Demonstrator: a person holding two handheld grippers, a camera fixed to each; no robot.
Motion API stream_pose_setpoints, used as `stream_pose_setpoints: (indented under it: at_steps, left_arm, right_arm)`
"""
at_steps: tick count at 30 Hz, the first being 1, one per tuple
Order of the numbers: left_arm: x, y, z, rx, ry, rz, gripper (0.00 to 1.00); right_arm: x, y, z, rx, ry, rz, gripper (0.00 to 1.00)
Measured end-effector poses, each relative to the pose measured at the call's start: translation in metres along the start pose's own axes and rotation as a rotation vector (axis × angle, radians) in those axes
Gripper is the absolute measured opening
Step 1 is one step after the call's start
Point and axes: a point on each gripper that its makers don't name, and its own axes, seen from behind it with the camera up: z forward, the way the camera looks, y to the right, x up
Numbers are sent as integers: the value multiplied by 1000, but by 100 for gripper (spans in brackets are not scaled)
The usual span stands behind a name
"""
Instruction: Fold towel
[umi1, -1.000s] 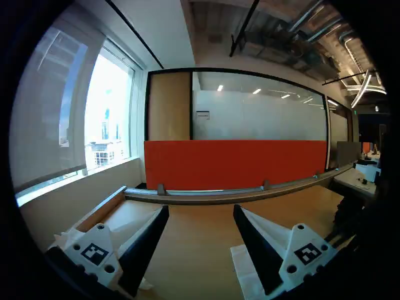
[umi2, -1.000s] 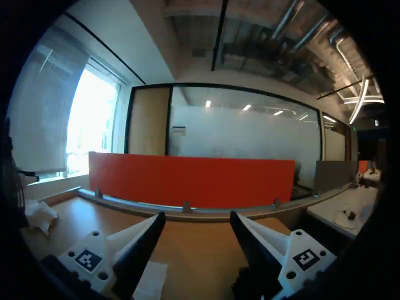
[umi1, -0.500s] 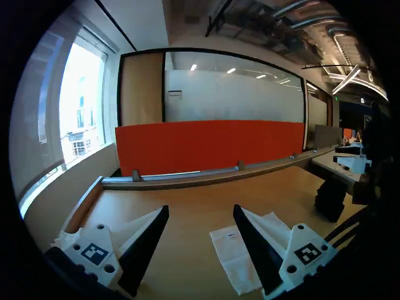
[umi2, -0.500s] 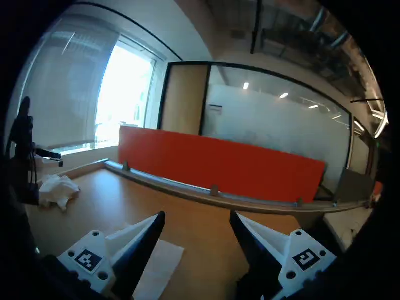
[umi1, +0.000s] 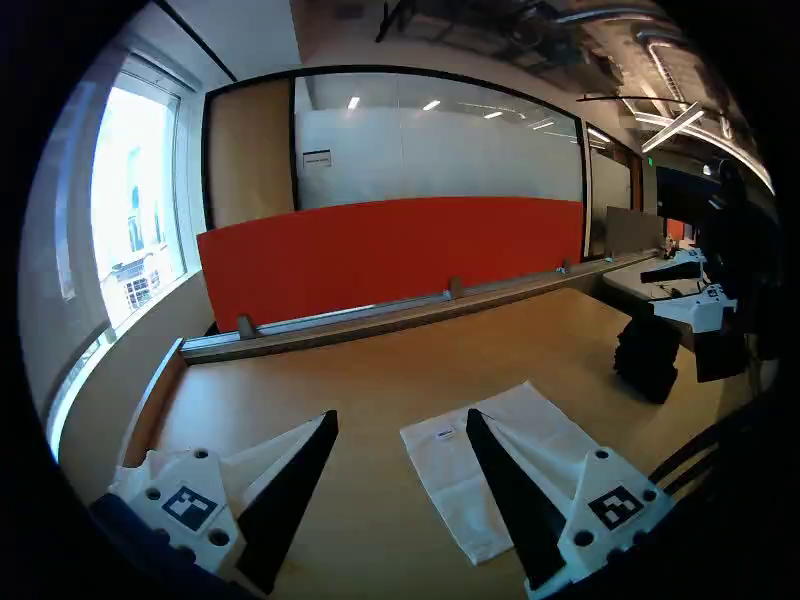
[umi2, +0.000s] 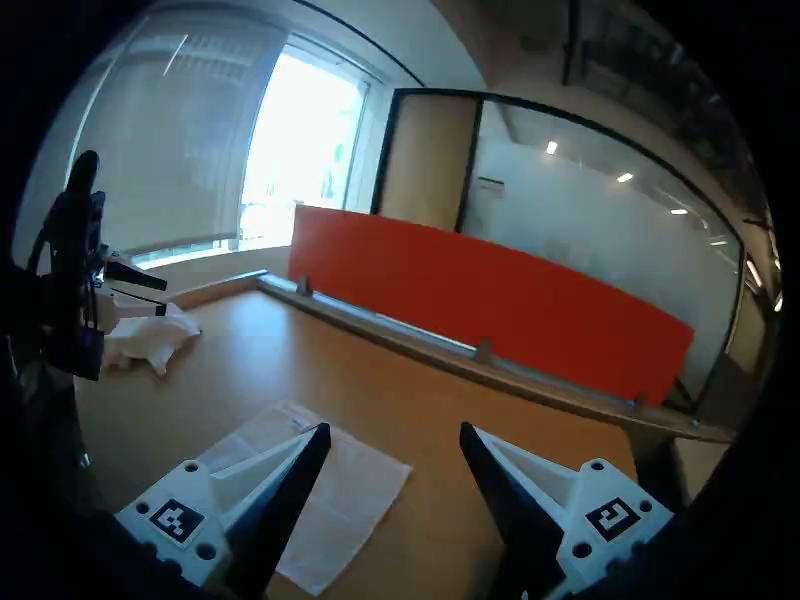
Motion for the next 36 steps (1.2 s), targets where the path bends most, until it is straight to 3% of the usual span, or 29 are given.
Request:
stream_pose_setpoints:
  at_steps: [11, 36]
  left_arm:
    - [-48, 13, 14, -35, -75, 27, 96]
    - [-171, 63, 39, -155, -277, 64, 96]
  right_arm:
    - [-42, -12, 15, 34, -70, 4, 100]
    - [-163, -50, 35, 110, -217, -34, 100]
